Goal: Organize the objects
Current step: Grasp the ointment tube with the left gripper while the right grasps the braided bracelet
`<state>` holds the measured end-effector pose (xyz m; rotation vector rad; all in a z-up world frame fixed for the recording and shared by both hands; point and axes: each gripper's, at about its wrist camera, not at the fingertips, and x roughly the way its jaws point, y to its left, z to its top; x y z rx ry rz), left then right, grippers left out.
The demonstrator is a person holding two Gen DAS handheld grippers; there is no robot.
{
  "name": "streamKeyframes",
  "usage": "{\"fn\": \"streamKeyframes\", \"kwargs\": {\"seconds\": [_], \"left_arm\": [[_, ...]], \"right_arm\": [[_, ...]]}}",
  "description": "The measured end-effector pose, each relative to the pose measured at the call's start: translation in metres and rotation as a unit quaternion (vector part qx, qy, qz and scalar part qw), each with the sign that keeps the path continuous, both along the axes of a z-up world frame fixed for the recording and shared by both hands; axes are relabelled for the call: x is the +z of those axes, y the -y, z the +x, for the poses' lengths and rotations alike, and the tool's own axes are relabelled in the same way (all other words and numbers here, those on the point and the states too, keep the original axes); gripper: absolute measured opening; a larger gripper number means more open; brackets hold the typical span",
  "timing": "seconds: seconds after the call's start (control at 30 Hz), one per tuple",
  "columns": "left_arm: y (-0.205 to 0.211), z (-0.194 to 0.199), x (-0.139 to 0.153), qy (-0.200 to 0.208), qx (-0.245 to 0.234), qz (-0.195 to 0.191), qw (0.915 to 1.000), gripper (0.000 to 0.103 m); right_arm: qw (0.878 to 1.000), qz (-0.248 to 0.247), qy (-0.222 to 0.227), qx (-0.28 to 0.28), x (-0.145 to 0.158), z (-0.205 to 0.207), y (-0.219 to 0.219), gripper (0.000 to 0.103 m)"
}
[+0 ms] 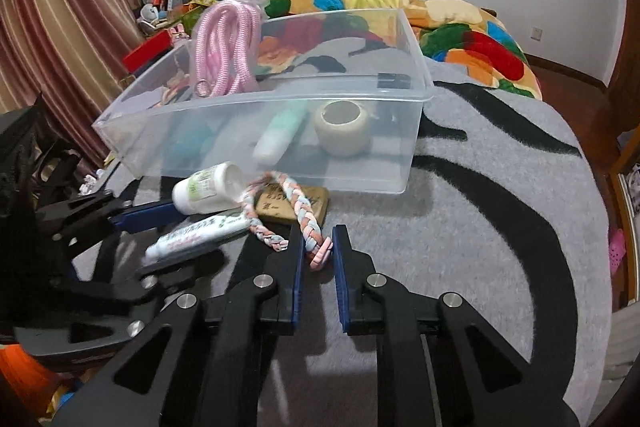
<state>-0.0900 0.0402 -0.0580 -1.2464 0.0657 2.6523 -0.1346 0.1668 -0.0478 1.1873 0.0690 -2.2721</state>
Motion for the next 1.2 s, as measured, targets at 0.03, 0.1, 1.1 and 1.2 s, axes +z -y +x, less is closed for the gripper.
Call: {"fn": "streamKeyframes", "kwargs": {"seconds": [0.03, 0.1, 1.1, 1.2], "left_arm": [[0.001, 0.002, 0.000, -0.001, -0.002, 0.003, 1.0000, 0.029], [0.004, 0.008, 0.001, -0.003, -0.009, 0.011, 0.9999, 0.016], [0.062, 0.017, 0.084, -0.110, 0.052, 0.058, 0.9909, 0.015], [0.066, 0.002, 0.078, -0.098, 0.063, 0.052, 0.9919, 0.015]], "right_arm": [[1.000, -0.002, -0.002, 0.001, 0.001, 0.003, -0.001, 0.012], [1.000, -0.009, -0.002, 0.004, 0.005, 0.009, -0.003, 0.012], [0.994, -0.086, -0.067, 0.013, 0.084, -0.009, 0.020, 0.012], [0.995, -0.082, -0.061, 0.012, 0.082, -0.020, 0.029, 0.012]]}}
